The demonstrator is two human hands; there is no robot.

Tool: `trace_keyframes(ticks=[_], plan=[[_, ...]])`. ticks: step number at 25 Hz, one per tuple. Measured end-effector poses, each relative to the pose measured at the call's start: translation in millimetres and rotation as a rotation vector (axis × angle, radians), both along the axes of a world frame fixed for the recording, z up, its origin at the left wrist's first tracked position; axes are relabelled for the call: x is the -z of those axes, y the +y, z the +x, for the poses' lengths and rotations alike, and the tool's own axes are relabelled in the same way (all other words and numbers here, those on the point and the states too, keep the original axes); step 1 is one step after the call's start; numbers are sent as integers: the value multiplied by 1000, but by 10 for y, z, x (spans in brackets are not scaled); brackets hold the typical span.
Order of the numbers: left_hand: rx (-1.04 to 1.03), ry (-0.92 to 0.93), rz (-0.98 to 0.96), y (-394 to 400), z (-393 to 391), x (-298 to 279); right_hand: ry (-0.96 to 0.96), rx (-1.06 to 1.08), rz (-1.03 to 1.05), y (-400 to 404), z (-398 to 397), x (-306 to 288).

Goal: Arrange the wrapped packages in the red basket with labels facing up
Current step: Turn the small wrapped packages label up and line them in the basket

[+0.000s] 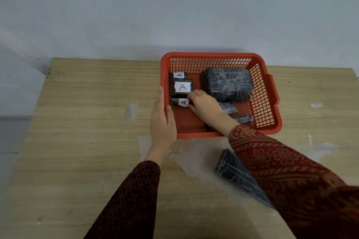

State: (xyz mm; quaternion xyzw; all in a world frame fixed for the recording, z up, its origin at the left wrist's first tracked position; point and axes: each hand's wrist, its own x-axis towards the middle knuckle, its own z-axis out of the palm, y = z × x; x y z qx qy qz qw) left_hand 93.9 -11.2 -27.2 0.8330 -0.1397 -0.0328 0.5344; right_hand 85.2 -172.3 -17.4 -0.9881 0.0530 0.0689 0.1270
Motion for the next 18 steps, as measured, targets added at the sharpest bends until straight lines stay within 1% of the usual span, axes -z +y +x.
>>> trace_keyframes(ticks=[3, 6, 8, 10, 12, 15, 18], plan=[[3, 9, -22, -18, -8, 1, -35, -68, 12, -104, -100, -117], [15, 36, -49, -21, -7, 19, -47, -89, 71, -390, -367, -275], [27, 54, -63, -21, -15, 18, 33, -92, 89, -638, -607, -358], [31, 58, -73, -14, -12, 17, 155, -83, 66, -849, -820, -399], [37, 50, -82, -8, -11, 25, 232, -82, 35, -987, -960, -399], [34, 54, -75, 3, 1, 32, 257, -90, 8, -1059, -973, -364], [29, 53, -66, 4, -2, 24, 290, -172, -99, -1055, -875, -325]])
